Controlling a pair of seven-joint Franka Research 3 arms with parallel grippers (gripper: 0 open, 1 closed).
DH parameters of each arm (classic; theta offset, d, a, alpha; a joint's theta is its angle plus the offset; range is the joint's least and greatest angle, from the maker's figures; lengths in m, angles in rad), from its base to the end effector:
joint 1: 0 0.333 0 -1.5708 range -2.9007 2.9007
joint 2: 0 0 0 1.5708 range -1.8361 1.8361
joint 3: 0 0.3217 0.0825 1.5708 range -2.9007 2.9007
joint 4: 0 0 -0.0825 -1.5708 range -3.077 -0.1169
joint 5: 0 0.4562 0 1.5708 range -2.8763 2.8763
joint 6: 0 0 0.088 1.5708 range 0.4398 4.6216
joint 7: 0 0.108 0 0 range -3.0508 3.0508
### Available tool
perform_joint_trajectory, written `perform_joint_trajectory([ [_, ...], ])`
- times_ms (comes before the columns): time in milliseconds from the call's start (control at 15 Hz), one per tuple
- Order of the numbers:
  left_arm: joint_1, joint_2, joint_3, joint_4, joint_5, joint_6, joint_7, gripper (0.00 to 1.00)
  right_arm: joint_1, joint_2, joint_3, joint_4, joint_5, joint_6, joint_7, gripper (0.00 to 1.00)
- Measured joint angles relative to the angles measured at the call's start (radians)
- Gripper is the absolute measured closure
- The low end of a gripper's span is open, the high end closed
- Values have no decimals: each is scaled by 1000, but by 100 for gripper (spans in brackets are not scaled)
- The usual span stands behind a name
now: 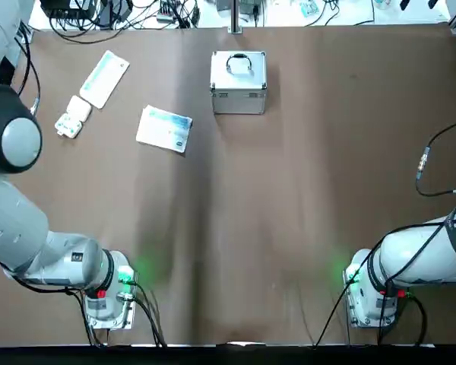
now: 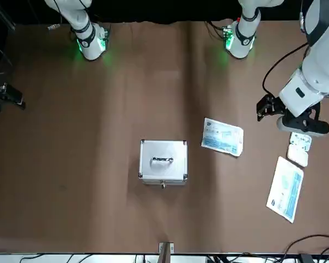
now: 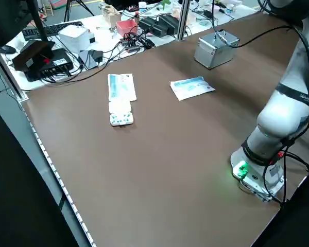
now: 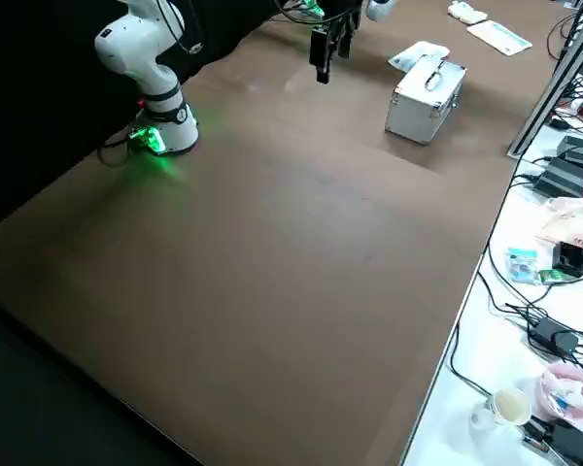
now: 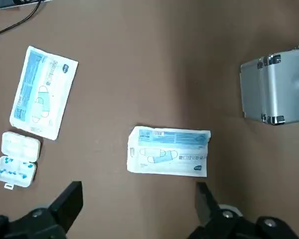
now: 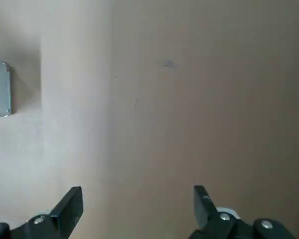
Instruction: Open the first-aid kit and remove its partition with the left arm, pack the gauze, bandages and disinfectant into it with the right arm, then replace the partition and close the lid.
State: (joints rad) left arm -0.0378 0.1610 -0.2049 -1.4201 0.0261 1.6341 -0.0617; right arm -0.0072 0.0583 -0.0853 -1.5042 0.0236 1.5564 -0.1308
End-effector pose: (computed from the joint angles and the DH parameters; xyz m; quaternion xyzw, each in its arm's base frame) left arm 0.6659 -0.1509 0.6140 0.9956 -0.0891 0.0273 0.0075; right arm 0.6415 -0.0554 0.6272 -0.9998 -0.0193 0.0019 0.0096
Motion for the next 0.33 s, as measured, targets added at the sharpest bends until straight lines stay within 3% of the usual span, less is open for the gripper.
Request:
perform_joint_trajectory([
  [333, 0, -33, -1, -24, 0, 4, -5, 0, 0, -1, -1, 0, -1, 0, 0, 2],
])
